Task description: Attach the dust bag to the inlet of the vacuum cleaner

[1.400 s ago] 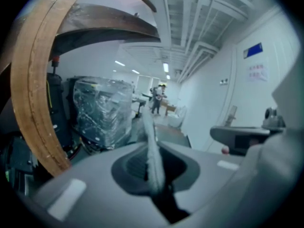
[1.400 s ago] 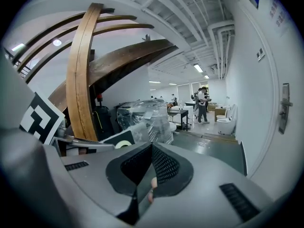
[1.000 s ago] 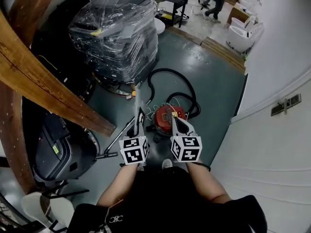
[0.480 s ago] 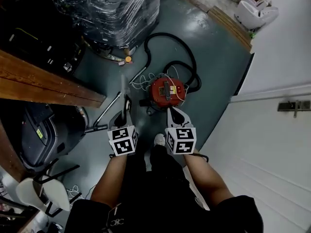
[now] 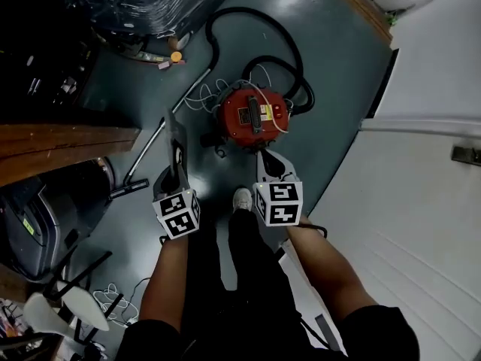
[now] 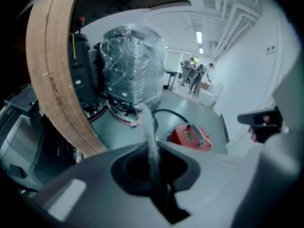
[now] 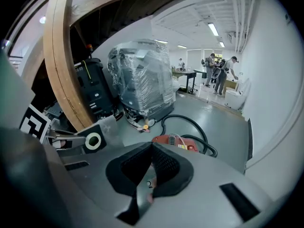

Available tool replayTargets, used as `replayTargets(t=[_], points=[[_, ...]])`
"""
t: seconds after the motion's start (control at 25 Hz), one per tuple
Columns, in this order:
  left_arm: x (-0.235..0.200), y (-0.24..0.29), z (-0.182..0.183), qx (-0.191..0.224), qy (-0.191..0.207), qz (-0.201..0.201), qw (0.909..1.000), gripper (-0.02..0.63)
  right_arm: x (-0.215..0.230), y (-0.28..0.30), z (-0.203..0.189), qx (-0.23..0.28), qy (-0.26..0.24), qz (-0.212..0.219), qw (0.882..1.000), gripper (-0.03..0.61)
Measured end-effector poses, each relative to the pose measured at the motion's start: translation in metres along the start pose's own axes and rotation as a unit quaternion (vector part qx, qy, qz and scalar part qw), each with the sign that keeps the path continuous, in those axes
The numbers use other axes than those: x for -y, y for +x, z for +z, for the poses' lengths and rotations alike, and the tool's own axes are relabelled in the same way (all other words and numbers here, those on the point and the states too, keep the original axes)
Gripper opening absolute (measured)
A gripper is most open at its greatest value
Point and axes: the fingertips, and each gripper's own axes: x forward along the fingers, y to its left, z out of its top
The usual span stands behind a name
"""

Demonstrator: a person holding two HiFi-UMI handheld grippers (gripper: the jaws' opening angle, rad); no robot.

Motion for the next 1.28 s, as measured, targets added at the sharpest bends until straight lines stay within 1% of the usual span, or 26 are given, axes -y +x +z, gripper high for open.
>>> replayTargets(t=[0.16, 0.32, 0.48, 0.6, 0.76, 0.8, 0.88, 1.0, 1.04, 1.08, 1.12, 1.28], points=[[0.000, 0.055, -0.028, 0.000, -0.014, 0.005, 0.9999, 0.022, 0.017, 0.055, -0.027, -0.007, 0.001, -0.013, 1.000, -0.002], [0.002, 0.098, -0.059, -0.009, -0.020, 0.006, 0.9997, 0.021, 0.035, 0.094, -0.056, -0.011, 0.011, -0.034, 0.999, -0.002], [0.000, 0.128, -0.081, -0.019, -0.013, 0.014, 0.9996, 0.023, 0.054, 0.120, -0.077, -0.017, 0.030, -0.060, 0.998, -0.002], [-0.003, 0.141, -0.090, -0.028, -0.016, 0.019, 0.9993, 0.023, 0.061, 0.135, -0.085, -0.021, 0.036, -0.063, 0.997, 0.004], [-0.001, 0.149, -0.097, -0.038, -0.020, 0.020, 0.9989, 0.023, 0.068, 0.155, -0.088, -0.018, 0.022, -0.058, 0.998, 0.156], [0.000, 0.150, -0.098, -0.040, -0.017, 0.020, 0.9989, 0.023, 0.070, 0.160, -0.088, -0.020, 0.022, -0.054, 0.998, 0.177], [0.002, 0.151, -0.100, -0.045, -0.008, 0.020, 0.9988, 0.023, 0.073, 0.171, -0.090, -0.031, 0.018, -0.051, 0.998, 0.197], [0.003, 0.155, -0.102, -0.050, -0.003, 0.022, 0.9985, 0.023, 0.078, 0.186, -0.096, -0.060, 0.008, -0.054, 0.997, 0.199], [0.004, 0.157, -0.103, -0.050, -0.003, 0.023, 0.9985, 0.023, 0.079, 0.189, -0.098, -0.069, 0.008, -0.054, 0.996, 0.183], [0.004, 0.158, -0.103, -0.051, -0.003, 0.023, 0.9984, 0.023, 0.078, 0.191, -0.099, -0.075, 0.009, -0.052, 0.996, 0.144], [0.005, 0.160, -0.103, -0.051, -0.004, 0.023, 0.9984, 0.023, 0.077, 0.191, -0.099, -0.078, 0.010, -0.052, 0.996, 0.135], [0.008, 0.163, -0.104, -0.052, -0.005, 0.024, 0.9983, 0.023, 0.075, 0.191, -0.101, -0.093, 0.004, -0.047, 0.995, 0.135]])
